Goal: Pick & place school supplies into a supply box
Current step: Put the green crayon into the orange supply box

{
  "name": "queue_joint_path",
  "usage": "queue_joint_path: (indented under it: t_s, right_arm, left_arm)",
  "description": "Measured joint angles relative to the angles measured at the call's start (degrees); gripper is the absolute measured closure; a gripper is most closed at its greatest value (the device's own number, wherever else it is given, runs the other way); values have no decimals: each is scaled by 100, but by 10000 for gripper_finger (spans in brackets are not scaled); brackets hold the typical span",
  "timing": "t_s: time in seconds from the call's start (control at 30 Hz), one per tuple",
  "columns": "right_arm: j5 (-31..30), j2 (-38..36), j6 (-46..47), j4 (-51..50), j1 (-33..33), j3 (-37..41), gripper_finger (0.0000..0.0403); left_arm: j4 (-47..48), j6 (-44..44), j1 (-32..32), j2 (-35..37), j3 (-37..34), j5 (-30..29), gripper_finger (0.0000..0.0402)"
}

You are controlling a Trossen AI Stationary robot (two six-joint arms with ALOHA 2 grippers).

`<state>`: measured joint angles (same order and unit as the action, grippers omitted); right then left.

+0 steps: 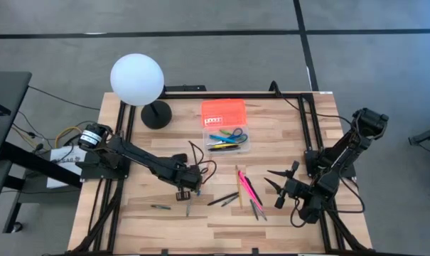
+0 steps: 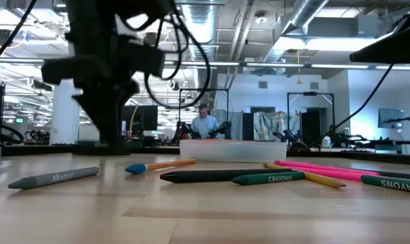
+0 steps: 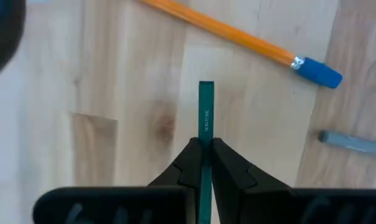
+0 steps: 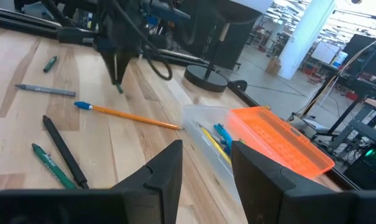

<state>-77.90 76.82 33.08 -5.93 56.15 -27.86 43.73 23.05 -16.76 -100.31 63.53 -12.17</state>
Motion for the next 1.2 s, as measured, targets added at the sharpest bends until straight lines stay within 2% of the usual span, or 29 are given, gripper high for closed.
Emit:
queue_joint_path:
  t_s: [0.23, 0.4, 0.6, 0.83, 1.0, 1.2]
  right_arm:
    - [5, 0, 0, 0, -1, 0, 274]
    - [13, 0, 0, 0, -1, 0, 274]
    - [17, 0, 1, 0, -1, -2, 274]
    - [19, 2, 50, -35, -1, -2, 274]
    - [67, 0, 55, -35, 0, -2, 274]
    - [82, 2, 57, -35, 0, -2, 274]
  left_arm:
    - [-127, -834, 474, 14, 628, -614, 392]
    - [-839, -1606, 1121, 17, 763, -761, 391]
    - [-1770, -2321, 1925, -20, 767, -264, 391]
    - [-2387, -2552, 2641, -20, 755, 334, 391]
    - [-2918, -2571, 2864, -20, 544, 815, 391]
    - [-2917, -2656, 2902, -24, 437, 841, 390]
